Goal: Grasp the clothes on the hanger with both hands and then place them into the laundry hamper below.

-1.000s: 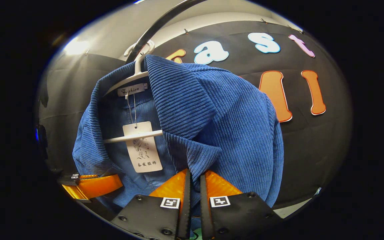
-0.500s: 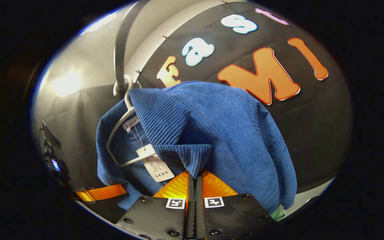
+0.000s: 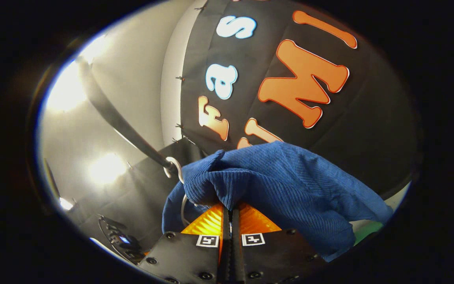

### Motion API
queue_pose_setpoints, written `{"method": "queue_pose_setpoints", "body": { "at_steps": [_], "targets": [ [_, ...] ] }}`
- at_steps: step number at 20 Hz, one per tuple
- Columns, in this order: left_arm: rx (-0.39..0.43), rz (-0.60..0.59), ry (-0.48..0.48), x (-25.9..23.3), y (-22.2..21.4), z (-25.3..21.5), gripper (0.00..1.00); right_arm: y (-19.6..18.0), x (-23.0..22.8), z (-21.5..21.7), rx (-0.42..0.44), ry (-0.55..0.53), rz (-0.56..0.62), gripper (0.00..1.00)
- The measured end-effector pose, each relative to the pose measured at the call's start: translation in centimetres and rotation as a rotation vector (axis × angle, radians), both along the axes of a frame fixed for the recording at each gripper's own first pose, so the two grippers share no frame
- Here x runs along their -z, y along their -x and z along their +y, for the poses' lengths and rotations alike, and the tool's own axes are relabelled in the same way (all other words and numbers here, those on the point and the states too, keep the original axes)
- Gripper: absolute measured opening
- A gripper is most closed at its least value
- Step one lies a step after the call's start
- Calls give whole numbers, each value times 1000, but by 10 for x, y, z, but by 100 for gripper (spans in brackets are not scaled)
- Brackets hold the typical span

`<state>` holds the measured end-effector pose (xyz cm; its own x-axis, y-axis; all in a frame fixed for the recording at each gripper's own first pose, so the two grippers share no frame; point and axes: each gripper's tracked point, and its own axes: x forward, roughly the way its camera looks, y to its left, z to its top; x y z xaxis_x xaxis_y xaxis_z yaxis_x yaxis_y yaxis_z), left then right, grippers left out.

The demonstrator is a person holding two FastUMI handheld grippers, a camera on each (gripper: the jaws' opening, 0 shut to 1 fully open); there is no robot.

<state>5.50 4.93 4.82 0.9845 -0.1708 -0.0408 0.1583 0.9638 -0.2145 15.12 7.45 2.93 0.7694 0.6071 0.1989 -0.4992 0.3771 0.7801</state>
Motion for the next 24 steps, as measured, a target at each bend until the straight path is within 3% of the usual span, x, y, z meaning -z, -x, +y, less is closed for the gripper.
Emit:
{"method": "queue_pose_setpoints", "body": {
  "at_steps": [7, 12, 17, 22, 24],
  "targets": [
    [-2, -68, -36, -33, 1, 15, 0, -5, -26, -17, -7, -107, -22, 7],
    [-55, -136, -101, -58, -6, 47, 2, -18, -39, -35, 33, -145, -39, 7],
    [-104, -192, 16, -70, -17, 75, 1, -35, -47, -53, 64, -203, -30, 7],
    [-96, -244, -115, -90, -26, 92, 1, -53, -46, -64, 98, -246, -7, 7],
    [-69, -253, -118, -99, -30, 98, 0, -59, -52, -75, 118, -262, -9, 7]
  ]
}}
